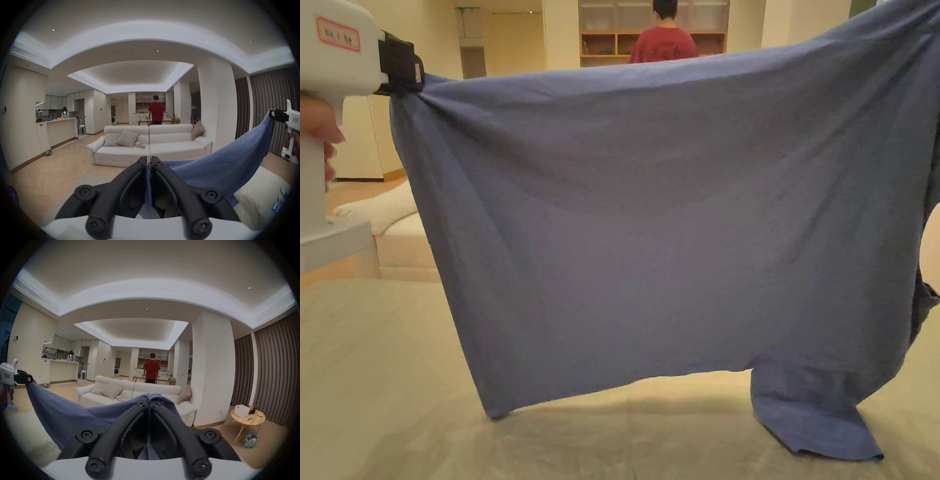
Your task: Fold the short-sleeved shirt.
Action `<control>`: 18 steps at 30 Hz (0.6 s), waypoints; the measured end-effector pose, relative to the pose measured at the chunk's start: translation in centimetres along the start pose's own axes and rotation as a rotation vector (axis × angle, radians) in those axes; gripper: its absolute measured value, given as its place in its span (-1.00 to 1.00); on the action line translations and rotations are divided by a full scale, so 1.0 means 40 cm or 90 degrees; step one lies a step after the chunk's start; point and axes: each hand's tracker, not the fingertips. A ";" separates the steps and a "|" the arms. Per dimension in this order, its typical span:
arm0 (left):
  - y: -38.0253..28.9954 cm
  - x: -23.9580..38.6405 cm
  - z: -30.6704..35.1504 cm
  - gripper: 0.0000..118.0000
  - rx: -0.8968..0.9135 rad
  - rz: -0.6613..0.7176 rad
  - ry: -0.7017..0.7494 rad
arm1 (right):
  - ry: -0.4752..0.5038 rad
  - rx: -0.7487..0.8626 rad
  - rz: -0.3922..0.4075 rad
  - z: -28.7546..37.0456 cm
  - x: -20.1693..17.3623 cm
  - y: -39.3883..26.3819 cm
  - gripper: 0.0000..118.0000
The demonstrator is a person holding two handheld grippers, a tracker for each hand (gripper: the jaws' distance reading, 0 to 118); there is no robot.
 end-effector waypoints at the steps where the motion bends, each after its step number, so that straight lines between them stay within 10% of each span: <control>1: -0.052 -0.008 0.003 -0.91 -0.006 0.019 -0.010 | 0.004 -0.012 0.003 0.010 -0.001 -0.054 -1.00; 18: -0.751 -0.045 0.407 -0.91 -0.177 0.168 -0.046 | 0.095 -0.205 -0.045 0.653 -0.070 -0.658 -1.00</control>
